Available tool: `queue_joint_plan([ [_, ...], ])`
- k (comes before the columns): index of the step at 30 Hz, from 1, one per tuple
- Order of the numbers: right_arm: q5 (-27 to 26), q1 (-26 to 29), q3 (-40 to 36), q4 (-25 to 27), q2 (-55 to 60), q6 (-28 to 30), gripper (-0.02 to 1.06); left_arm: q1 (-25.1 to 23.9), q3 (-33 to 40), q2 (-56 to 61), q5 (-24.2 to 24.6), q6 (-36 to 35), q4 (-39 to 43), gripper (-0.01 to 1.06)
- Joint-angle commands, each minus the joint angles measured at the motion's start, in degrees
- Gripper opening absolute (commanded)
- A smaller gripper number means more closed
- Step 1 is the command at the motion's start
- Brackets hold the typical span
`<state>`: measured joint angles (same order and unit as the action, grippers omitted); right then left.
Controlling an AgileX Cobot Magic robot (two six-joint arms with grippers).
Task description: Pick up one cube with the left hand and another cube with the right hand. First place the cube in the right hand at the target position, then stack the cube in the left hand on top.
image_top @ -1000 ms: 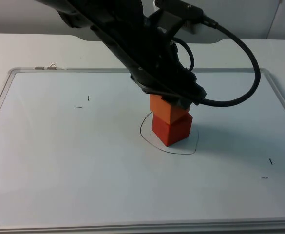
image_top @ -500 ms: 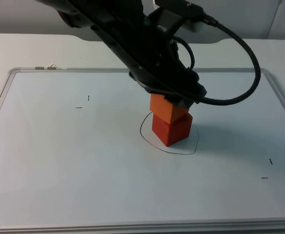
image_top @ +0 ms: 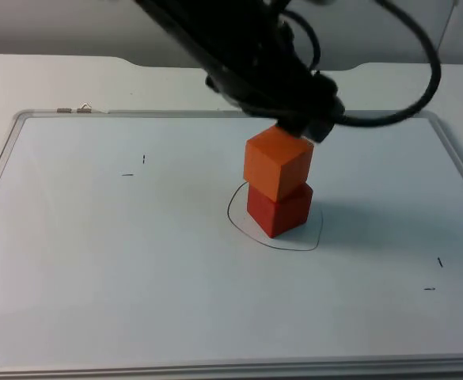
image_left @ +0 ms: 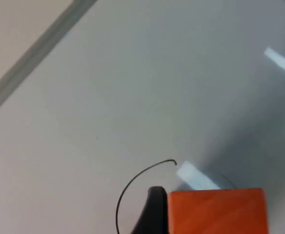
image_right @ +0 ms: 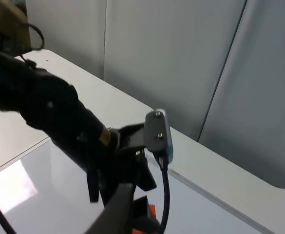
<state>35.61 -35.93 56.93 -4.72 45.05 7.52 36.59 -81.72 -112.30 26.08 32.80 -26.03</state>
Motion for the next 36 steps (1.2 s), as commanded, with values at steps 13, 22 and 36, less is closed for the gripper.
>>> queue_joint_plan([
  [13,-3.10,-0.05,-0.25,-1.42,-2.59,0.43,0.96,0.49,-0.19,28.31,20.34,-0.92,2.37,0.73],
  [22,-2.57,-0.05,-0.25,-1.02,-2.59,0.43,0.96,0.49,2.62,45.81,30.28,-6.84,11.49,0.73],
  [36,-1.19,-0.05,-0.25,-1.02,-2.59,1.76,0.96,0.49,32.62,75.57,23.75,-15.65,18.19,0.73],
])
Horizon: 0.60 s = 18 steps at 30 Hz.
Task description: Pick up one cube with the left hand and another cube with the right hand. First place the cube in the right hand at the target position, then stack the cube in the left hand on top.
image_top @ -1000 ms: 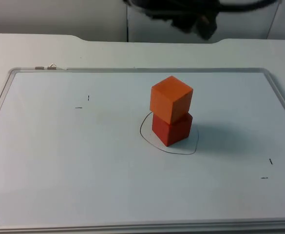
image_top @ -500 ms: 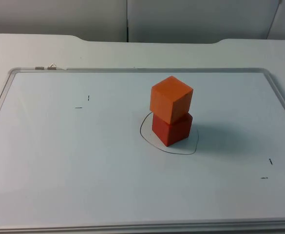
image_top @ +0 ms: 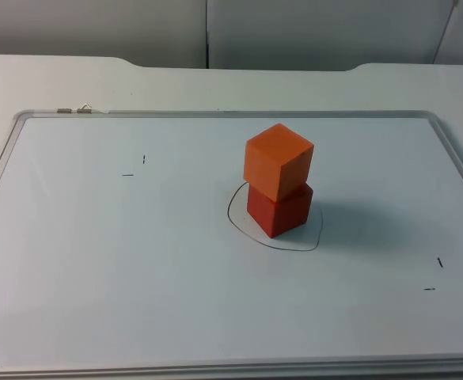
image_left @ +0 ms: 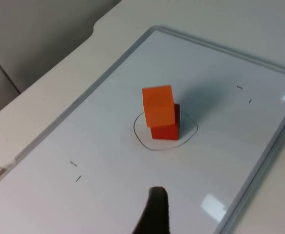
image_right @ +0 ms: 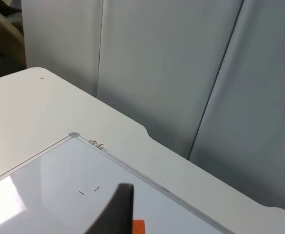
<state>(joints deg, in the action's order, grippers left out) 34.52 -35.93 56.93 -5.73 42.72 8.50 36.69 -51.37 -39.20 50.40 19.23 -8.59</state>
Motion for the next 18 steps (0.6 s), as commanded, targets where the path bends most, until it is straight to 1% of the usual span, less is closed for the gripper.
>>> queue_joint_plan([
  [1,-0.02,-0.05,-0.25,-0.01,-0.26,0.94,0.96,0.39,4.25,4.82,-0.36,-2.31,0.85,0.73],
  [5,0.32,-0.05,-0.25,-0.12,-0.26,1.07,0.96,0.39,11.24,15.16,2.31,-3.57,0.85,0.73],
  [6,0.32,-0.05,-0.25,-0.12,-0.26,1.07,0.96,0.39,11.24,15.16,2.31,-3.57,0.85,0.73],
  [10,0.58,-0.05,-0.25,-0.12,-0.26,2.03,0.96,0.39,15.78,24.71,4.44,-8.48,1.77,0.73],
  [12,0.58,-0.05,-0.25,-0.12,-0.26,2.17,0.96,0.39,16.30,26.91,5.25,-9.45,1.77,0.73],
  [15,0.58,-0.05,-0.25,-0.12,-0.26,2.17,0.96,0.39,16.97,32.37,9.28,-9.91,2.78,0.73],
  [16,0.58,-0.05,-0.25,-0.12,-0.26,2.17,0.96,0.39,16.97,32.37,9.28,-9.91,2.78,0.73],
  [17,0.58,-0.05,-0.25,-0.12,-0.26,2.17,0.96,0.39,16.97,34.05,10.66,-10.73,3.99,0.74],
  [18,0.58,-0.05,-0.25,-0.12,-0.26,2.17,0.96,0.39,16.97,36.10,12.66,-12.42,6.03,0.79],
])
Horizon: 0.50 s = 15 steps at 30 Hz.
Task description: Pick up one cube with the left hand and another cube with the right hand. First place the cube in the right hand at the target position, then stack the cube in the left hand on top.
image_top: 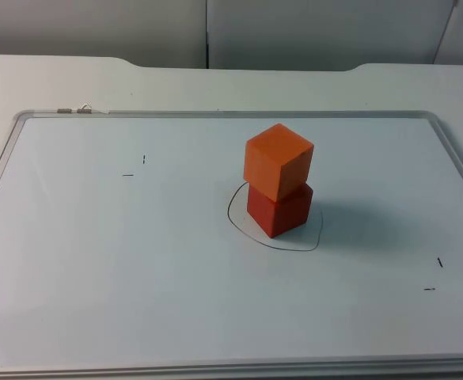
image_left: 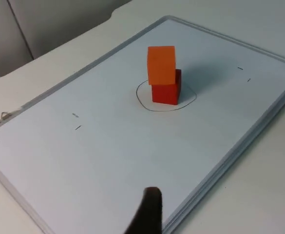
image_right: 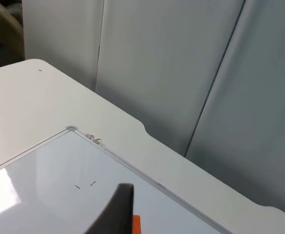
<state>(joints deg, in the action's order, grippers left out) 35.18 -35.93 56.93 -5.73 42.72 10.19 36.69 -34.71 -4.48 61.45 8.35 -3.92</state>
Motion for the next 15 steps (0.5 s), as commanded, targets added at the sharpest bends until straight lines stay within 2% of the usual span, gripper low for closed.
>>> queue_joint_plan([
  [1,0.03,-0.05,-0.25,-0.12,-0.26,0.46,0.96,0.39,0.31,2.77,2.65,-2.43,2.31,0.84],
  [3,0.25,-0.05,-0.25,-0.12,-0.26,0.46,0.96,0.39,0.31,4.48,4.75,-3.65,3.92,0.97],
  [4,0.25,-0.05,-0.25,-0.12,-0.26,0.46,0.96,0.39,0.31,4.48,4.75,-3.65,3.92,0.97],
  [6,0.25,-0.05,-0.25,-0.12,-0.26,0.46,0.96,0.39,0.70,4.48,6.08,-5.95,4.98,1.04],
  [9,0.25,-0.05,-0.25,-0.12,-0.26,0.46,0.96,0.39,1.68,4.48,7.17,-7.95,5.24,1.05],
  [15,0.26,-0.05,-0.25,-0.12,-0.03,0.46,0.96,0.27,3.14,4.48,5.30,-10.87,5.25,1.05],
])
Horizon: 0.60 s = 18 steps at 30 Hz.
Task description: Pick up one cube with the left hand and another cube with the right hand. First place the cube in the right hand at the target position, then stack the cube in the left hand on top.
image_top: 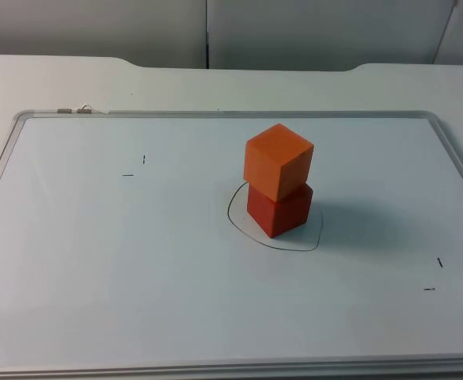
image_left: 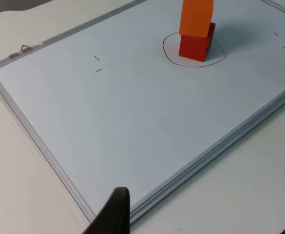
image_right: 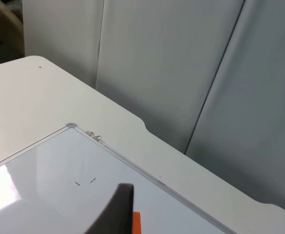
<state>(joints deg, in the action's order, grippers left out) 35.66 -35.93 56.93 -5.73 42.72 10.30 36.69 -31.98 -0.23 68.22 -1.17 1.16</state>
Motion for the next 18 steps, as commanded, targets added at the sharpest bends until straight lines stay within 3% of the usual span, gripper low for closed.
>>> queue_joint_plan([
  [1,-0.23,-0.05,-0.25,-0.12,-0.03,0.36,0.96,0.27,0.52,0.23,-2.15,-1.60,0.16,1.05],
  [11,-0.23,-0.05,-0.25,-0.12,-0.03,0.36,0.96,0.27,0.72,0.23,-3.59,-2.45,0.26,1.05],
  [14,-0.23,-0.05,-0.25,-0.22,-0.04,0.36,0.96,0.27,2.82,0.23,-6.51,1.89,-2.67,1.05],
  [18,0.02,-0.05,-0.25,-0.22,-0.04,0.40,0.96,0.27,2.67,0.23,-6.51,2.14,-2.55,1.05],
])
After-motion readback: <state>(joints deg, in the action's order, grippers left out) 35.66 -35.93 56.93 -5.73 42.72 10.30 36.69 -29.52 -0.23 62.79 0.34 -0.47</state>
